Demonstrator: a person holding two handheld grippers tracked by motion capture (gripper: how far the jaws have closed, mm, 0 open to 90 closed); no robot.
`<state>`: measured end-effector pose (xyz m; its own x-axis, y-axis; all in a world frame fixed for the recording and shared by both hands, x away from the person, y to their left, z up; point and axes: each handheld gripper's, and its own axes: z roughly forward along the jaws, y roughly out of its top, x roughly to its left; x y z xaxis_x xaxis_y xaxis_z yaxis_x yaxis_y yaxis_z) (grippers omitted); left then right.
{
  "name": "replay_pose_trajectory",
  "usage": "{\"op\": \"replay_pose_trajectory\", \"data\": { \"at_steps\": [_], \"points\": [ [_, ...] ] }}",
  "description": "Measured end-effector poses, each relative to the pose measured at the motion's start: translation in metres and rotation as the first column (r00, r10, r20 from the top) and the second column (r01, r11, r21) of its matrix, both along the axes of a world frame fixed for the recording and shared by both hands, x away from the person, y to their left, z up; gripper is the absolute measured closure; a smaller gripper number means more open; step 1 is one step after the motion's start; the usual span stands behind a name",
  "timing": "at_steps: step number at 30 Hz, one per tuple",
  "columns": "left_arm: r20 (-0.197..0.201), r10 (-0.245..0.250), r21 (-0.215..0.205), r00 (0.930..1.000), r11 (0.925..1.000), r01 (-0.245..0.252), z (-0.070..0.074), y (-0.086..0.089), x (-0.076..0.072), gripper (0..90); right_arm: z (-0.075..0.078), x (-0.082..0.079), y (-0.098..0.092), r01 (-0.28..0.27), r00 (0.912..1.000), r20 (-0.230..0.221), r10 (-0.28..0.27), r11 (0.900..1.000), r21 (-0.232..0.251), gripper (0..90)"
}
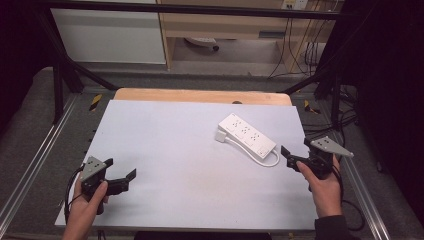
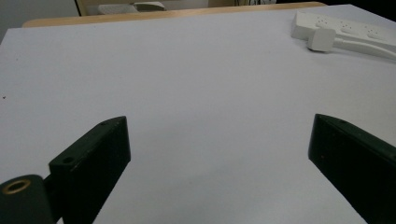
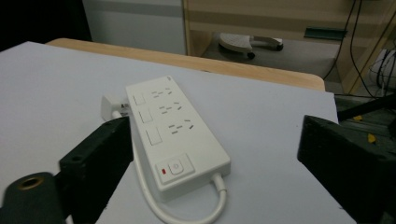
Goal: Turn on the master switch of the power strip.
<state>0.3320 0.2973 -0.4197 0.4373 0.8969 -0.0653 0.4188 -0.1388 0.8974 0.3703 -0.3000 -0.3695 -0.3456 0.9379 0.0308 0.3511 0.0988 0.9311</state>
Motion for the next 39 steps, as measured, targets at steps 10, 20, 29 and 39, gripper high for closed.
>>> {"op": "replay_pose_trajectory", "data": {
  "at_steps": [10,20,29,39],
  "points": [
    [0.001,0.002,0.004,1.0000,1.0000,-0.002,0.000,0.000,0.000,5.7,0.022,0.012,0.000,-0.025,0.9995,0.022,0.024,1.000,0.013,10.4],
    [-0.011,0.018,-0.017,0.9998,0.9997,-0.018,-0.001,0.002,0.002,5.6,0.024,0.028,0.012,-0.053,0.9984,0.018,0.053,0.999,0.006,7.3],
    [-0.010,0.006,-0.006,0.9999,1.0000,-0.006,-0.001,0.000,0.002,5.6,0.026,0.031,0.022,-0.078,0.9964,0.033,0.078,0.997,0.005,17.5],
    [-0.012,0.005,-0.010,0.9999,0.9999,-0.005,-0.001,-0.002,0.002,5.7,0.027,0.049,0.041,-0.095,0.9952,0.017,0.096,0.995,-0.042,28.6]
  ]
}}
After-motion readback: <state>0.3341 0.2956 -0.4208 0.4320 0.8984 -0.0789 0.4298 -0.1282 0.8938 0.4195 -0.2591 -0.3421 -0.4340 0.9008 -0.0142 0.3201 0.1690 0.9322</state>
